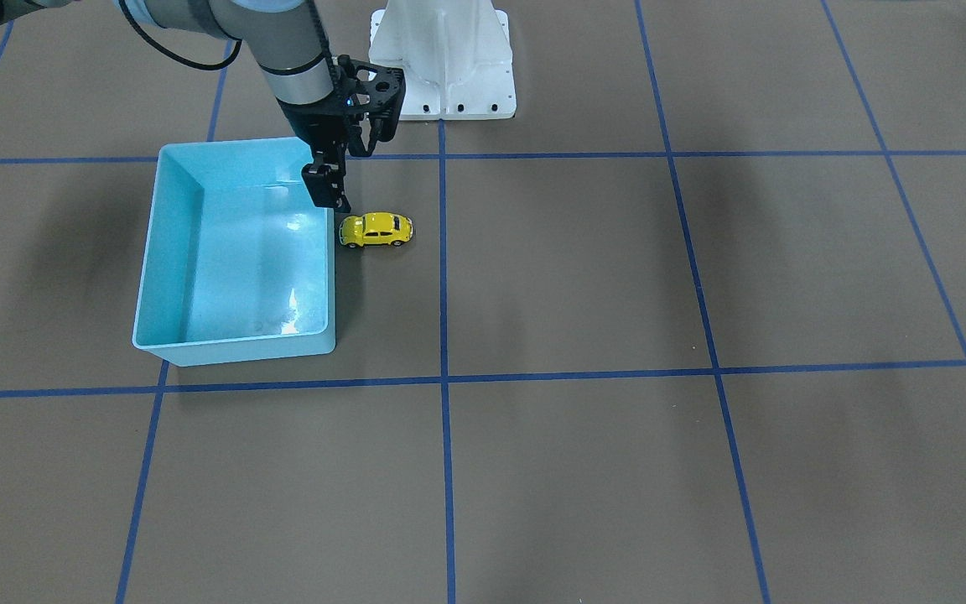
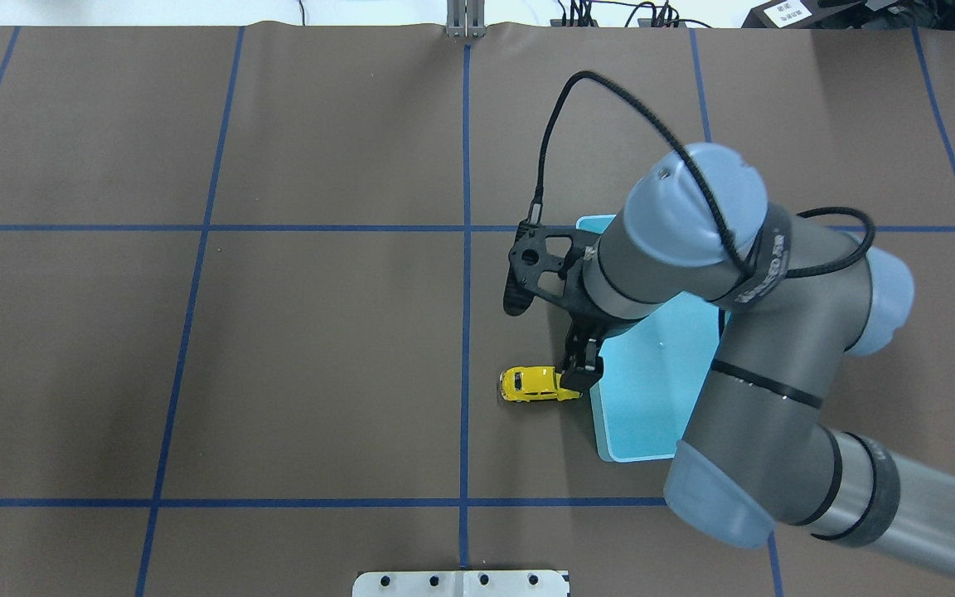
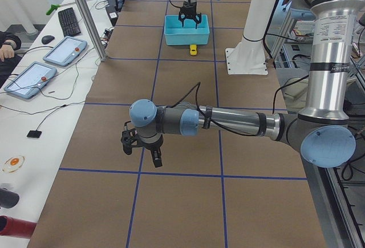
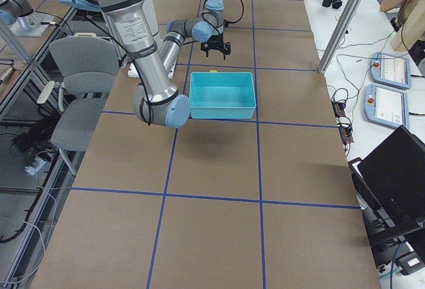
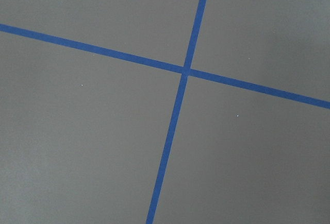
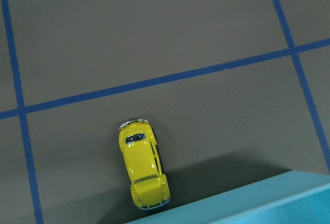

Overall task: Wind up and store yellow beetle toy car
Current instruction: 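Close the right gripper on the yellow car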

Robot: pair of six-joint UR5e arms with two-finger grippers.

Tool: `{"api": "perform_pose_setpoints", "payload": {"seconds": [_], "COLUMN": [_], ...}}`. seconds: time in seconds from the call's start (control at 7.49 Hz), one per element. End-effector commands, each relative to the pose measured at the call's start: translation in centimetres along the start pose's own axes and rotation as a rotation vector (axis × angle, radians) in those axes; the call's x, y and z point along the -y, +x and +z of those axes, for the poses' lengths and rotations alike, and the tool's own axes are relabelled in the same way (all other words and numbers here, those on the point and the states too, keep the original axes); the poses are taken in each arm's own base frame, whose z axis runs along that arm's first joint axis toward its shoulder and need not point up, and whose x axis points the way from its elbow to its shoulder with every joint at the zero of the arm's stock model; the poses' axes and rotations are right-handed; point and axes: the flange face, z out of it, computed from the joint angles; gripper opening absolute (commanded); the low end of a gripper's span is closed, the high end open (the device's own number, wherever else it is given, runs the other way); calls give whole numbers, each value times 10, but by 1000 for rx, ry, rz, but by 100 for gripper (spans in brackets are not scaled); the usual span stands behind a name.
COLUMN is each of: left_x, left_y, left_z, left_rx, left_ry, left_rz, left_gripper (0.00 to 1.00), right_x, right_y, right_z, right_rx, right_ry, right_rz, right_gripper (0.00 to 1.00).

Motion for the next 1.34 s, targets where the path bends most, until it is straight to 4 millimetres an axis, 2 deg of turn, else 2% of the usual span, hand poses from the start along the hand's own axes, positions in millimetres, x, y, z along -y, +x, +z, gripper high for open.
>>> {"api": "perform_pose_setpoints", "payload": {"seconds": [0.0, 0.27, 0.53, 0.94, 1.2], "left_x": [-4, -4, -3, -3, -2], "left_y": [-5, -4, -6, -7, -7], "left_z": [1, 1, 3, 4, 4], "left_rx": [-1, 1, 3, 3, 2], "left_ry": [0, -1, -6, -7, -8], "left_rz": [-24, -24, -31, -32, -33], "left_gripper": [100, 100, 100, 100, 100], "right_x": [10, 15, 24, 18, 21], "right_y": [-33, -36, -30, -26, -19], "right_z": [32, 47, 60, 89, 118], "right_rx": [-14, -47, -60, -52, -60], "right_ry": [-42, -67, -91, -140, -82], "right_rz": [-51, -83, -163, -164, -174], "right_gripper": [99, 99, 99, 99, 99]}}
